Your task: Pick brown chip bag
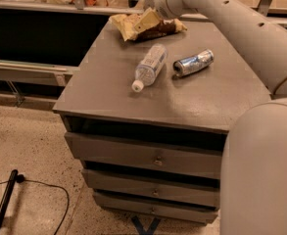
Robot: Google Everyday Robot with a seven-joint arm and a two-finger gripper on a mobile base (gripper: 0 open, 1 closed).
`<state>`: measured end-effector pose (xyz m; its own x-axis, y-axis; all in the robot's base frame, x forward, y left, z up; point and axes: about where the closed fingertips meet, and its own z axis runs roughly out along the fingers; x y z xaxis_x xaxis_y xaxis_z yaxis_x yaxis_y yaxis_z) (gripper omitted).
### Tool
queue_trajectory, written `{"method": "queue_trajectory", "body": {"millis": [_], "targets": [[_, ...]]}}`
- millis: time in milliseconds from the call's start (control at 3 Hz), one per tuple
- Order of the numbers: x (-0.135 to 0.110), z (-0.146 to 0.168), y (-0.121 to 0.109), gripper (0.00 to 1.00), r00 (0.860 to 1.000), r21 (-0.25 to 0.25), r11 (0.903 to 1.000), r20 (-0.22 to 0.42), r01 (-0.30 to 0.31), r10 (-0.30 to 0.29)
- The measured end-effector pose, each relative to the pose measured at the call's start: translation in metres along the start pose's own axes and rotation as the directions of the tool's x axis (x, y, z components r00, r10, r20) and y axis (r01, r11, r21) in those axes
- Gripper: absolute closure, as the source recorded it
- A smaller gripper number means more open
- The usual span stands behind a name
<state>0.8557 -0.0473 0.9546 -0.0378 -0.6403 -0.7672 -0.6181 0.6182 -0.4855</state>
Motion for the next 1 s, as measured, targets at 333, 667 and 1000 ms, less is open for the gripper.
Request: {"method": "queue_trajectory", "body": {"millis": [333,667,1000], "targets": [[0.005,0.029,0.007,0.00,0.999,-0.025,0.9988,0.014,0.042,-0.042],[0.012,0.056,0.012,0.00,0.996,-0.053,0.9952,0.018,0.083,-0.082],[0.027,0.077,0.014,0.00,0.995,-0.087,0.9911,0.007,0.101,-0.101]]}}
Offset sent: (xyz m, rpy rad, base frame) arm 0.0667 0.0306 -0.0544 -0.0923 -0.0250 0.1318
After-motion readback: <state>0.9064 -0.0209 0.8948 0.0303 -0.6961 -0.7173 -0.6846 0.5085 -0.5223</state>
